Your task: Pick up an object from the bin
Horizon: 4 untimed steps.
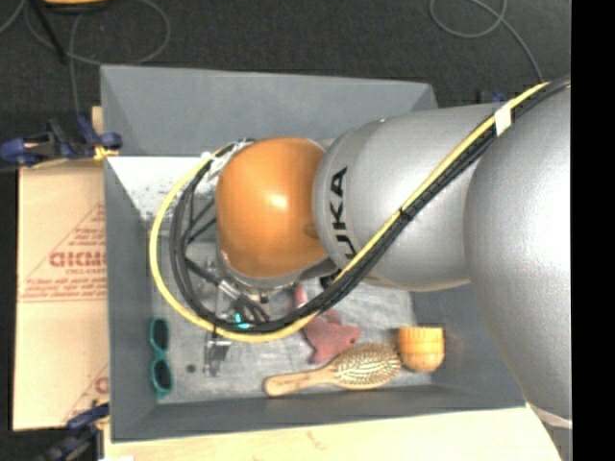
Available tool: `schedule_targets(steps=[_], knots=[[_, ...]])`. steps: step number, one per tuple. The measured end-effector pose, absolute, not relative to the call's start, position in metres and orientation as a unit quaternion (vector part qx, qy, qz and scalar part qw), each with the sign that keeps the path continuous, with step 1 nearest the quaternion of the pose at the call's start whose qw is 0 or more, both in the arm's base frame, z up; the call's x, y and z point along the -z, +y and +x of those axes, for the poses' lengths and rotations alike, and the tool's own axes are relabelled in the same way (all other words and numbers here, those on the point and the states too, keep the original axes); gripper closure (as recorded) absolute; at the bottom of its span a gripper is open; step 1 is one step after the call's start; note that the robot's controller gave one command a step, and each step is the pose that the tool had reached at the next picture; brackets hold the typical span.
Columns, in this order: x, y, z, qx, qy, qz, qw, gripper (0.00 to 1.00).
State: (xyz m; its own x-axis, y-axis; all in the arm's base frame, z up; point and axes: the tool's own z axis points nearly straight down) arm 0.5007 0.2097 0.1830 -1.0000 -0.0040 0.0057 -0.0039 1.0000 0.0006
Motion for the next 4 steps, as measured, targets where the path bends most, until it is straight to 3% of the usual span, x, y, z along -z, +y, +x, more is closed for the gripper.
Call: schedule_targets(steps=[1,2,3,4], knots=[[-0.187,0.209,0.503,0.001,-1.000,0.000,-0.001,0.00],[-0.239,0.175,0.507,-0.001,-1.000,0.014,0.002,0.00],[-0.209,0.157,0.501,0.000,-0.993,0.115,-0.006,0.00],[-0.173,0.149,0.492,0.000,-0.992,0.123,0.002,0.00]])
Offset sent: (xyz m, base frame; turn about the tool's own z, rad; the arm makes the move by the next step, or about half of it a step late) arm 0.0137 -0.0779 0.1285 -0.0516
